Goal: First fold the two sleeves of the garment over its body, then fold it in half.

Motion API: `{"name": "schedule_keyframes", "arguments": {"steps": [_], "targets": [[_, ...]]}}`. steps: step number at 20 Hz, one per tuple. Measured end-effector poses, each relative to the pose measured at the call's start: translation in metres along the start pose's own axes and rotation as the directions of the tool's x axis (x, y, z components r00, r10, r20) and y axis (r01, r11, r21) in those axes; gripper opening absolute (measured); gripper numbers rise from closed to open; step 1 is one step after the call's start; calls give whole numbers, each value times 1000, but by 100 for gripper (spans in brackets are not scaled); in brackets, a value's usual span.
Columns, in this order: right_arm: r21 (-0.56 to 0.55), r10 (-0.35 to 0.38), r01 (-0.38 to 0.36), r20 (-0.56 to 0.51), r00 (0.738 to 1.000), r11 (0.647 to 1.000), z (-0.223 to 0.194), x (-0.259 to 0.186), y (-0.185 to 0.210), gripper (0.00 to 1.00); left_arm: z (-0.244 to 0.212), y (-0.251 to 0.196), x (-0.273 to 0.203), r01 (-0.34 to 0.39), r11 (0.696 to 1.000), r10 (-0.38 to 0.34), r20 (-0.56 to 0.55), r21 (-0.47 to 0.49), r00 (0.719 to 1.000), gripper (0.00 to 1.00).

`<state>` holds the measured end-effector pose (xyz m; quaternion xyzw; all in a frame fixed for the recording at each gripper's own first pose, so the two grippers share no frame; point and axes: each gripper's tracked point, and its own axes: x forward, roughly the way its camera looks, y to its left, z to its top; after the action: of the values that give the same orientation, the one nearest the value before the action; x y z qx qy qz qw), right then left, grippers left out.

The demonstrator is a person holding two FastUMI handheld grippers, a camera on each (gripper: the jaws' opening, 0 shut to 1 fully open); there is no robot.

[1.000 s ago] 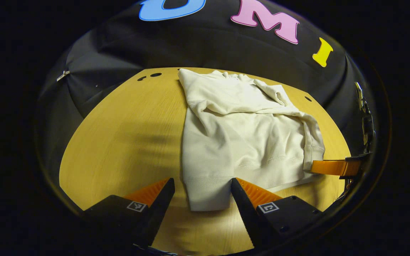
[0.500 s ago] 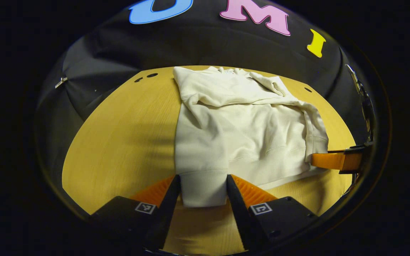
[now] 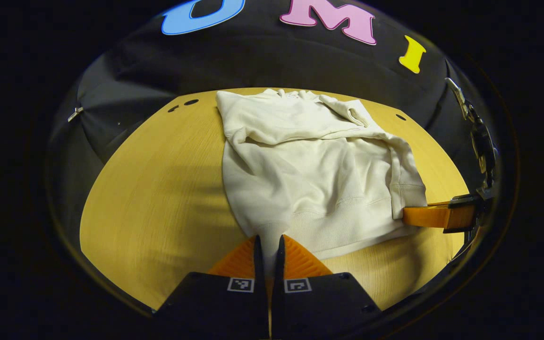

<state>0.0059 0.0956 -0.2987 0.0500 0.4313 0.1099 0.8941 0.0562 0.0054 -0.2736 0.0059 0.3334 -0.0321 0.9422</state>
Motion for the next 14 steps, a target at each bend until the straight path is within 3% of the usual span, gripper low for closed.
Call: {"name": "schedule_keyframes", "arguments": {"steps": [8,14], "targets": [[26,72,-73,65,995,997,34,-22,13,8,42,-1,-27,29,999,-27,54,-41,998,6],[28,87,-91,135,987,995,89,-26,21,8,97,2,-39,31,995,-21,99,-95,995,7]]}}
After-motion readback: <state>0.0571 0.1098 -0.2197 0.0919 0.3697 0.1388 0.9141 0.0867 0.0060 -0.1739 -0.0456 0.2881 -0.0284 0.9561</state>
